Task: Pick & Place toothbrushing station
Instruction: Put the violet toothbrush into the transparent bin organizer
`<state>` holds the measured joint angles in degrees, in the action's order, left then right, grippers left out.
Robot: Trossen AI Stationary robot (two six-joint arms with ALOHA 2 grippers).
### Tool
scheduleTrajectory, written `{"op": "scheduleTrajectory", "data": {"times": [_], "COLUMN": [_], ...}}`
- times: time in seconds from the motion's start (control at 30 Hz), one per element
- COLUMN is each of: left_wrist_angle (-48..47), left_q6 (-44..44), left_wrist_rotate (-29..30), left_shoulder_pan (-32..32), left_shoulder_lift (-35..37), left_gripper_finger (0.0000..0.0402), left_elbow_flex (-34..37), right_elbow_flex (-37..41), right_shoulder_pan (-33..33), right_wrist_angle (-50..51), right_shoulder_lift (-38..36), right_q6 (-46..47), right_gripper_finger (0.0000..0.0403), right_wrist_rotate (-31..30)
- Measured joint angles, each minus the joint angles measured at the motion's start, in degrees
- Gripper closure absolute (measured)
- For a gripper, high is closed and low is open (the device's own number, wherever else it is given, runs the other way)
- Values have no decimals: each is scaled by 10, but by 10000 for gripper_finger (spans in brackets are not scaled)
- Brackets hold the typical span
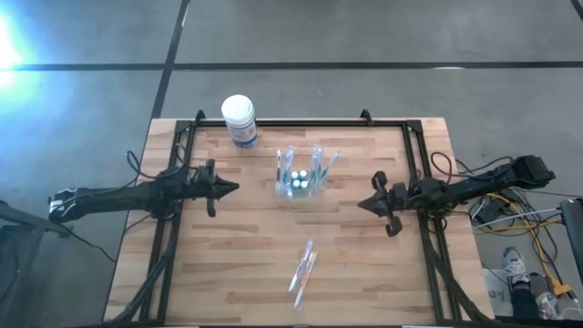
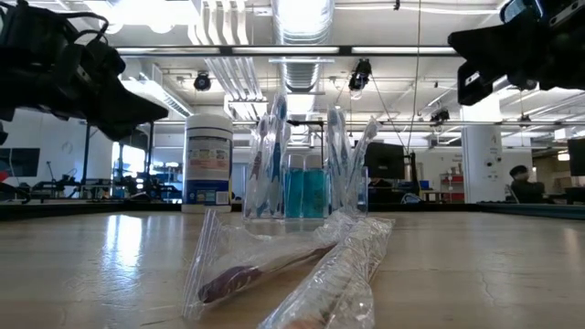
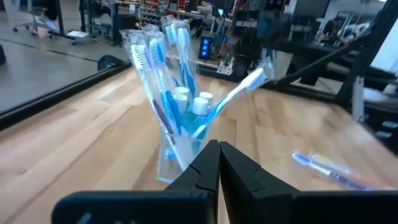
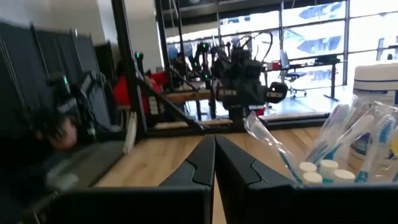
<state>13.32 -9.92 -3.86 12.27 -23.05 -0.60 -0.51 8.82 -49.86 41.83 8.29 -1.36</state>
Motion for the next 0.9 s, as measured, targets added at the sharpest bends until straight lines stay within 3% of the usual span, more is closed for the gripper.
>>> {"op": "scheduleTrajectory", "data": {"times": [0.13, 0.33, 0.57, 0.9], "left_wrist_angle": [-5, -6, -8, -60], "left_q6": [22, -3, -19, -19], "left_wrist_rotate": [10, 20, 20, 20], "left_shoulder_pan": [0, 0, 0, 0], "left_shoulder_lift": [-10, -12, -12, -12], "left_gripper_finger": [388, 388, 388, 388], "left_elbow_flex": [0, 0, 0, 0], "right_elbow_flex": [0, 0, 0, 0], "right_shoulder_pan": [-1, -7, -17, -17], "right_wrist_angle": [24, 144, 184, 314], "right_shoulder_lift": [-35, -120, -217, -364], "right_q6": [10, -15, -4, -8], "right_gripper_finger": [394, 394, 394, 394], "right_wrist_rotate": [-1, -2, -4, -59]}}
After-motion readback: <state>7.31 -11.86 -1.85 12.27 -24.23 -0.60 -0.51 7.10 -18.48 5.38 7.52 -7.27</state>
